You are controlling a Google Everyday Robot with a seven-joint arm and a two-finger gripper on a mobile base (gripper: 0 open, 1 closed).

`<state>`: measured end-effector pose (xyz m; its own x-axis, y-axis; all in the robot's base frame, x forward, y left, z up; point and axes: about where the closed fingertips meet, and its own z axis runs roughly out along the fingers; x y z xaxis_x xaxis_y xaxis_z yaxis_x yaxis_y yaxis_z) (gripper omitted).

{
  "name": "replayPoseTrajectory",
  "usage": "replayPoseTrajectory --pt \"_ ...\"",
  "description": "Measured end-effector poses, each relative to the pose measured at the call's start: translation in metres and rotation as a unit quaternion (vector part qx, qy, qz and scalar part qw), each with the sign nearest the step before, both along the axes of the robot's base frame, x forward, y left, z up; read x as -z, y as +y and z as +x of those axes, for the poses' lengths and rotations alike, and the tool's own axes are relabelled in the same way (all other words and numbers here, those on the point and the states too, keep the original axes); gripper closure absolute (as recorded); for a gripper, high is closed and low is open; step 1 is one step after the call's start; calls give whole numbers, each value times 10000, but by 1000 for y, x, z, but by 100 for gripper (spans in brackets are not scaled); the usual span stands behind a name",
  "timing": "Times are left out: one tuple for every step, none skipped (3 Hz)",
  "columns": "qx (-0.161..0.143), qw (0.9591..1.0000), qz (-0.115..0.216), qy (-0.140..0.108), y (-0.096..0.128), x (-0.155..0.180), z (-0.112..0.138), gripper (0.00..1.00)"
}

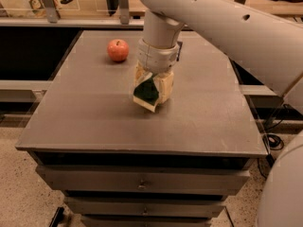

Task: Move sponge near apple

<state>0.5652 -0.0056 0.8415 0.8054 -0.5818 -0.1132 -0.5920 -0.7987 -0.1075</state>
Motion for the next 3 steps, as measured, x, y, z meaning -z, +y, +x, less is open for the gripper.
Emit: replayPoseTrajectory --pt "112 9990 261 -349 11 -15 5 100" --pt "188 9964 483 -673 24 -23 18 100" --pt "266 9931 644 -944 31 -30 39 100"
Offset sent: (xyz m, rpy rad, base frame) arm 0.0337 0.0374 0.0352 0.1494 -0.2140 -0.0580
